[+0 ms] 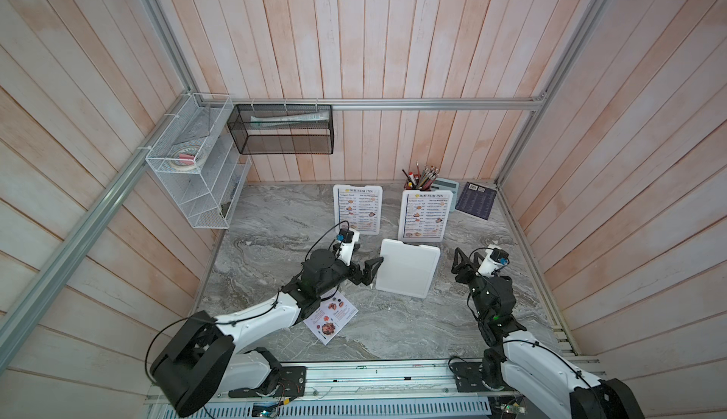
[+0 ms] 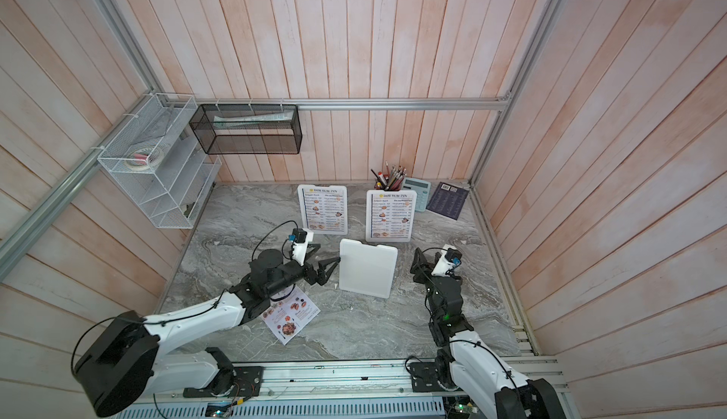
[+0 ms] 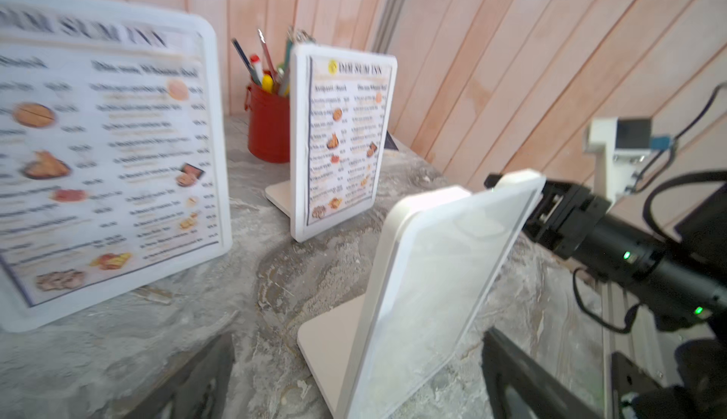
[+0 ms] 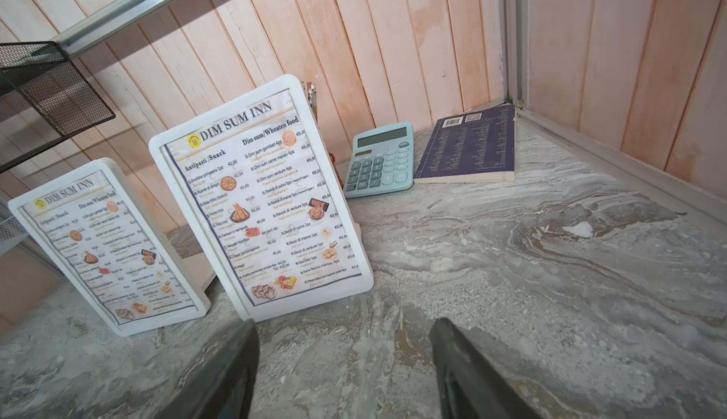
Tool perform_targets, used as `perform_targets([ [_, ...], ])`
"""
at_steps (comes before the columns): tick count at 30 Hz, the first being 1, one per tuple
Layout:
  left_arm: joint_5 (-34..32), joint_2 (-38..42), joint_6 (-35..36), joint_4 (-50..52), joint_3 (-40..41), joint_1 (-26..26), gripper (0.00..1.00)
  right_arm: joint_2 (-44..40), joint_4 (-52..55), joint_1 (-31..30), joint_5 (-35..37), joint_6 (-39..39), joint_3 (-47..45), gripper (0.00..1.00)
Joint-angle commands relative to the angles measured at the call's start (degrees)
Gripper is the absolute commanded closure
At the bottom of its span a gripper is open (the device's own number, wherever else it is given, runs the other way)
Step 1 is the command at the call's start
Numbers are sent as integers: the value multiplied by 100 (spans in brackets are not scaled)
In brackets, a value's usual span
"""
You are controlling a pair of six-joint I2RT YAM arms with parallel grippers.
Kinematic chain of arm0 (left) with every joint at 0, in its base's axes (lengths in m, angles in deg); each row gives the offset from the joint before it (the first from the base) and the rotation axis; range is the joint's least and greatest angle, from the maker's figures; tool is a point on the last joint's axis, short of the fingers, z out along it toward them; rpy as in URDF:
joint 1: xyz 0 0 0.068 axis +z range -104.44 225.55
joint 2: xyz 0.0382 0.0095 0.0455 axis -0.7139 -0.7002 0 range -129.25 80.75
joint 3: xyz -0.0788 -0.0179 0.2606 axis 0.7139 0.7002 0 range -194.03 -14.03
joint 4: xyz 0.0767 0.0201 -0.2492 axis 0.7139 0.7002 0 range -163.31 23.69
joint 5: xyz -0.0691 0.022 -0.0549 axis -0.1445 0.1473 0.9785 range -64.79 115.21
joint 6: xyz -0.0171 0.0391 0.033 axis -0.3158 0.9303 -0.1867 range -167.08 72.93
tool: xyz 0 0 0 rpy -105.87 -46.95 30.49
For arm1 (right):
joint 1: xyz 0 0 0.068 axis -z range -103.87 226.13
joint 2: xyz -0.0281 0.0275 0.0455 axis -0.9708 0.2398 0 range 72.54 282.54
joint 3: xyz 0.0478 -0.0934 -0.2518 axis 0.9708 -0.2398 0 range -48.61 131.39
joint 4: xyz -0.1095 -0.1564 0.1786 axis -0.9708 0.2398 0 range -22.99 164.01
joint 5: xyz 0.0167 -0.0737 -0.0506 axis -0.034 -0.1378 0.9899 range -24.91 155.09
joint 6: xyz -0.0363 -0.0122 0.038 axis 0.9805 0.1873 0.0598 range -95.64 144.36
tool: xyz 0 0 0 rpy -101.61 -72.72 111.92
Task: Insert the menus into the narrow rack
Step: Move the narrow rack to the center of the board, then pick up the menu from the center of the board.
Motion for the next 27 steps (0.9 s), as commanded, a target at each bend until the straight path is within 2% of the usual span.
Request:
perform_targets([
  [1,-1660,806,-1169,1169,203,26,0,-417,1063,-28,-483,-1,580,33],
  [4,-2542,1490,-1762,1868,389,35,0,-1159,1738,-432,-867,-29,855,33],
  [5,-2638,1651,-1830,2048,398,36,0,-1394,1884,-671,-890,0,948,33],
  [7,-2698,1978,-1763,2521,376,45,0,-1757,2208,-1431,-793,208,1219,32],
  [9,-2937,2216,-2048,2928,415,58,0,-1803,2416,-2372,-390,435,1532,32],
  [11,-3092,2412,-2426,3203,549,66,0,-1444,2423,-3349,91,702,1854,32],
  [13,-3170,2561,-2998,3864,554,83,0,-613,2284,-4320,766,997,2266,31],
  [15,-3263,2596,-3779,4766,423,79,0,394,2202,-4873,1043,1199,2744,30],
  [17,-3172,2560,-4416,5463,339,86,0,1389,2040,-5019,783,1240,3144,30],
  [19,-2889,2495,-4744,5639,428,97,0,2317,1762,-5013,509,1154,3427,29],
  [22,-2538,2360,-4843,5646,560,128,0,3273,1517,-4994,196,986,3765,29],
  [27,-2452,2284,-5439,5927,795,155,0,4342,1178,-4845,-565,615,4083,29],
])
